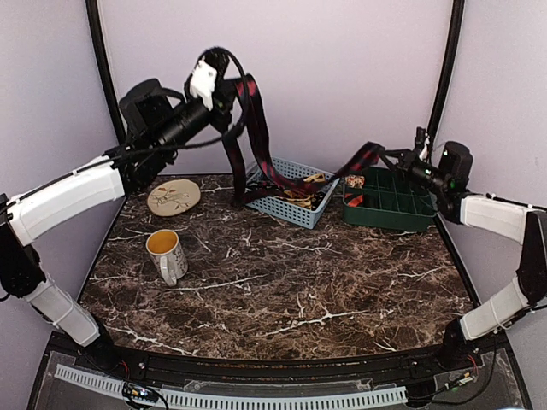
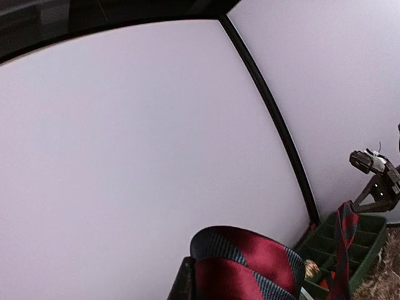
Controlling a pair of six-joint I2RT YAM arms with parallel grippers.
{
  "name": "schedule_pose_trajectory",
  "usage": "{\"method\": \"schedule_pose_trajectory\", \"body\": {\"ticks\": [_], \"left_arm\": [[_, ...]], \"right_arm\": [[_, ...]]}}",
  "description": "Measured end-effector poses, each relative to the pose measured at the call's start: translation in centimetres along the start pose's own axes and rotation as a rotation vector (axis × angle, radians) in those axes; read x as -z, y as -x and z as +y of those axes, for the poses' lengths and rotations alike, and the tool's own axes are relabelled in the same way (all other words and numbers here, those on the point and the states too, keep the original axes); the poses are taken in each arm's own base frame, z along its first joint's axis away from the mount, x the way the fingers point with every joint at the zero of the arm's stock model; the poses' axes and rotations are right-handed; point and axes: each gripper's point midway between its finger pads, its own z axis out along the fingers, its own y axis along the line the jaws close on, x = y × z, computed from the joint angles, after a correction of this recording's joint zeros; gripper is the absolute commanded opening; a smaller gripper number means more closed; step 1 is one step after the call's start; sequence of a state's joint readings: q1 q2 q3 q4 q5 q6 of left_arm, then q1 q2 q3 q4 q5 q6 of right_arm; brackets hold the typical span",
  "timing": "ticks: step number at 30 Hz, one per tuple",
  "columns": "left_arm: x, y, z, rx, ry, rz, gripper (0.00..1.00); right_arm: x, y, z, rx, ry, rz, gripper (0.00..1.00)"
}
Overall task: Roll the ties
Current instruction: Put down the tie at the center of the board.
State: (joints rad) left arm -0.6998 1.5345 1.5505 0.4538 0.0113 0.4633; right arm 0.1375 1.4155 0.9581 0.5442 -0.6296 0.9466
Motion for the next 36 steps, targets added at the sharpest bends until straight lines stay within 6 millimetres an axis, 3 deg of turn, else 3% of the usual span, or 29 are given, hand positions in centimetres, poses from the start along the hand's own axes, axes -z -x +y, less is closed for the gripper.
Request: {"method": "schedule_pose_trajectory", "body": {"ticks": [3, 5, 9, 14, 17, 21, 24, 28, 31, 36], "left_arm": [[3.5, -6.9, -5.5, 0.035, -0.106, 0.157, 0.0], [6.3, -10.8, -8.8, 0.057, -0.178, 0.248, 0.0], [11.5, -16.1, -14.1, 0.085, -0.291, 0.399, 0.0], [17.5, -20.9, -19.8, 0.099, -0.432, 0.573, 0.0], [20.5, -22.9, -22.5, 0.087, -0.509, 0.66, 0.0], [22.3, -24.4, -24.7, 0.065, -0.557, 0.727, 0.0], [23.0, -25.7, -25.3, 0.036, -0.558, 0.77, 0.0], [23.5, -27.5, -24.6, -0.023, -0.501, 0.834, 0.0], [23.8, -28.7, -23.5, -0.075, -0.45, 0.878, 0.0], [25.3, -31.3, -23.4, -0.149, -0.459, 1.0, 0.0]], "right_arm": [[3.3, -4.1, -6.7, -0.091, -0.131, 0.048, 0.0], [4.9, -7.2, -9.5, -0.13, -0.192, 0.098, 0.0], [8.8, -11.3, -13.0, -0.166, -0.302, 0.149, 0.03], [14.7, -10.2, -16.7, -0.163, -0.473, 0.043, 0.16], [17.5, -8.7, -17.8, -0.145, -0.568, -0.04, 0.46], [20.2, -7.8, -18.7, -0.149, -0.667, -0.112, 0.63], [21.7, -7.5, -18.5, -0.148, -0.704, -0.16, 0.65], [20.8, -7.3, -17.2, -0.117, -0.65, -0.128, 0.6], [17.7, -8.7, -16.3, -0.122, -0.585, 0.008, 0.58], [11.7, -14.4, -13.4, -0.115, -0.446, 0.269, 0.55]]}}
